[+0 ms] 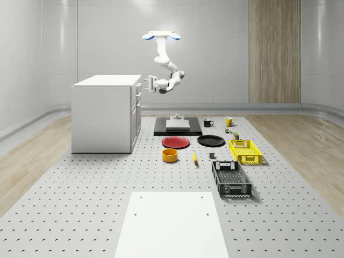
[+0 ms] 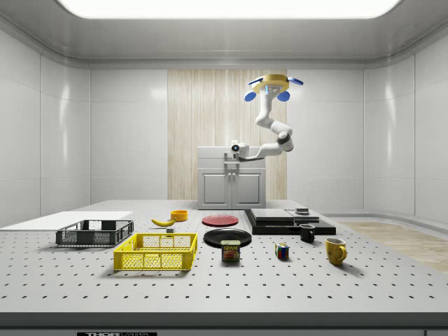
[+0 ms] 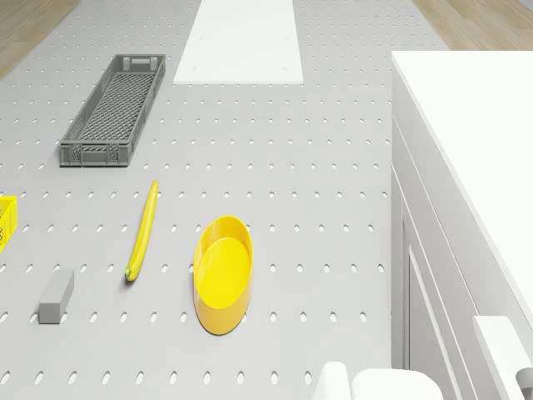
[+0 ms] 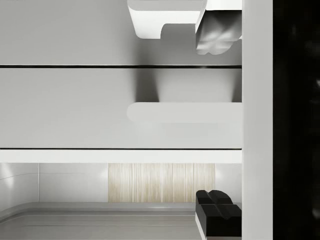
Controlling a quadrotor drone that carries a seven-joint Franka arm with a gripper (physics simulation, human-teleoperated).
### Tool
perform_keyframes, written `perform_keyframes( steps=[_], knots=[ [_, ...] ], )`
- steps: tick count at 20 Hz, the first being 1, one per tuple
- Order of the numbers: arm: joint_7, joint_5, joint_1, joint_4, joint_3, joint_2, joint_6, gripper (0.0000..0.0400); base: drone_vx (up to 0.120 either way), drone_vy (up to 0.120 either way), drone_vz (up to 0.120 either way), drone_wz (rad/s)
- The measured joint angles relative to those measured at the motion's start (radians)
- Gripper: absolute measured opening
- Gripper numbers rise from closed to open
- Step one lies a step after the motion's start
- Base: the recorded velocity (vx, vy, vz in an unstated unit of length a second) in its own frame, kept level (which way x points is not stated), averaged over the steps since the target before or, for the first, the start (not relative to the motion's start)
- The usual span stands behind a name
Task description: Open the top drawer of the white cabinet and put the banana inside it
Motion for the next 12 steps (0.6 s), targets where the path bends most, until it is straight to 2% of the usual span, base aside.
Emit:
perform_keyframes(
  steps=[12],
  knots=[
    [-0.018,0.1,0.012,0.044,0.082,0.072,0.03,0.04,0.0,0.0,0.0,0.0]
  ],
)
